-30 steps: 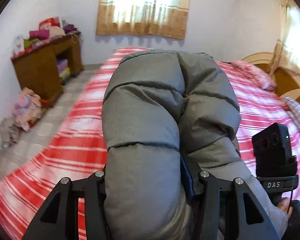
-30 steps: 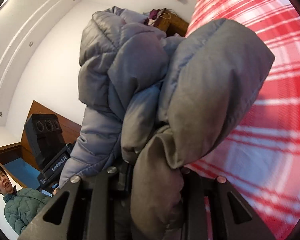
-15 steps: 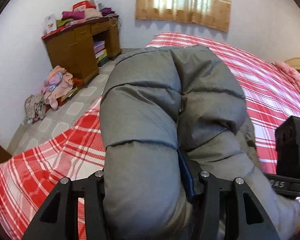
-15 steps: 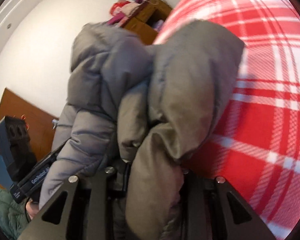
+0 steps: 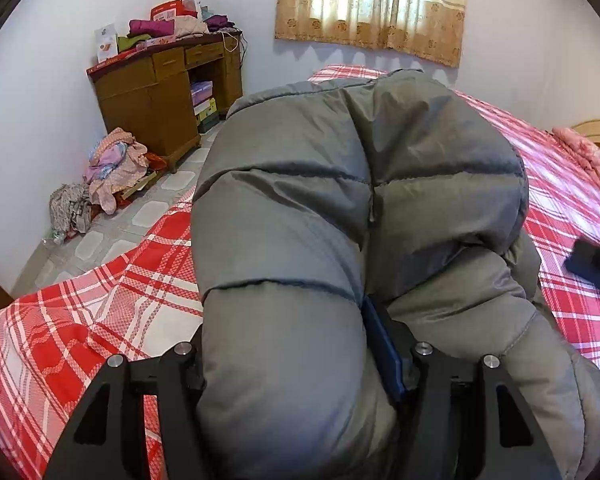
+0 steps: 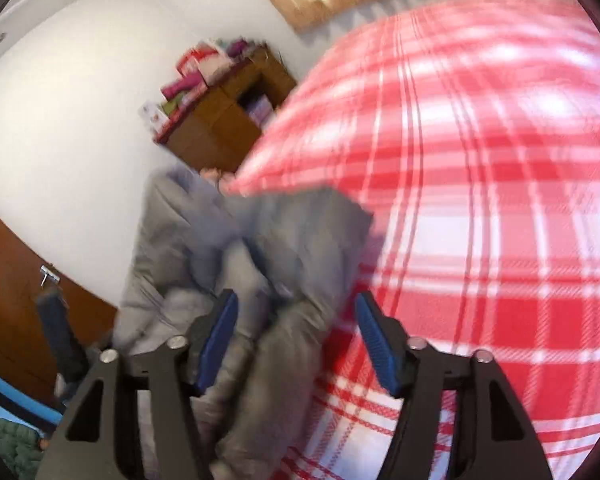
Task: Fold large clothes
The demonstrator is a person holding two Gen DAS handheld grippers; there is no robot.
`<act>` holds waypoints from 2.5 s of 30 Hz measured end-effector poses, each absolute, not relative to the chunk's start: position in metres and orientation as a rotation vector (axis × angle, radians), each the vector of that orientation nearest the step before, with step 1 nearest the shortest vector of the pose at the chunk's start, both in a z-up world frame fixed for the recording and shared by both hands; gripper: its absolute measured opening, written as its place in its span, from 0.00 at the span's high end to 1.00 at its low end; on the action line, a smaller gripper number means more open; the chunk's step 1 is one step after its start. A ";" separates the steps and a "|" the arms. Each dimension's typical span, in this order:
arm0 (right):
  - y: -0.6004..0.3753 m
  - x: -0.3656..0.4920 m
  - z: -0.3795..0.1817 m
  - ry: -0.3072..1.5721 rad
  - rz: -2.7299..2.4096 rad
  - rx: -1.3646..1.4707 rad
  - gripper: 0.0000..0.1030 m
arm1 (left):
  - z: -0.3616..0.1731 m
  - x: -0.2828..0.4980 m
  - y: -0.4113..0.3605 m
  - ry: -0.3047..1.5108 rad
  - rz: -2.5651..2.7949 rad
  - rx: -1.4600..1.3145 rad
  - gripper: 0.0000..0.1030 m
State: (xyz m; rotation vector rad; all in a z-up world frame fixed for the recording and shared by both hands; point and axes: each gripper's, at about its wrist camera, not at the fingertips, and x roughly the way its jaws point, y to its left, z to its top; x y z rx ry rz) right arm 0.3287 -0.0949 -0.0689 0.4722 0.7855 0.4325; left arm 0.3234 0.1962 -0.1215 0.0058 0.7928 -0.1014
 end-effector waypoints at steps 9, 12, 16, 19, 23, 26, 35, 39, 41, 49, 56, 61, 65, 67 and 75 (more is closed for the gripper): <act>0.008 0.360 -0.068 0.852 0.295 0.397 0.60 | -0.123 0.324 0.184 0.801 -0.057 0.058 0.38; 0.007 0.374 -0.110 0.922 0.209 0.412 0.63 | -0.123 0.326 0.185 0.814 -0.065 0.055 0.36; -0.008 0.383 -0.137 0.906 0.234 0.453 0.65 | -0.129 0.336 0.188 0.837 -0.073 0.040 0.28; -0.007 0.391 -0.140 0.896 0.238 0.391 0.65 | -0.133 0.345 0.191 0.853 -0.066 0.010 0.22; 0.006 0.392 -0.142 0.869 0.211 0.288 0.65 | -0.139 0.352 0.192 0.856 -0.055 -0.015 0.17; 0.017 0.390 -0.143 0.838 0.176 0.220 0.65 | -0.144 0.356 0.190 0.847 -0.038 -0.016 0.14; 0.021 0.394 -0.147 0.828 0.154 0.160 0.64 | -0.153 0.358 0.190 0.819 -0.014 -0.043 0.12; 0.023 0.389 -0.140 0.861 0.160 0.104 0.62 | -0.150 0.357 0.188 0.836 -0.010 -0.027 0.11; 0.018 0.377 -0.129 0.873 0.195 0.086 0.59 | -0.147 0.353 0.189 0.843 -0.018 -0.038 0.11; -0.021 0.289 -0.097 0.779 0.194 0.190 0.40 | -0.114 0.306 0.190 0.830 0.047 -0.025 0.11; -0.028 0.228 -0.086 0.751 0.175 0.212 0.39 | -0.083 0.239 0.179 0.754 0.067 0.017 0.11; -0.030 0.198 -0.077 0.732 0.176 0.198 0.36 | -0.075 0.203 0.172 0.765 0.048 0.021 0.11; -0.040 0.175 -0.066 0.704 0.164 0.228 0.27 | -0.067 0.178 0.167 0.760 0.023 0.039 0.11; -0.043 0.164 -0.062 0.680 0.157 0.222 0.27 | -0.062 0.165 0.164 0.748 0.012 0.059 0.11; -0.062 0.120 -0.033 0.541 0.109 0.197 0.18 | -0.024 0.107 0.157 0.621 -0.004 0.104 0.11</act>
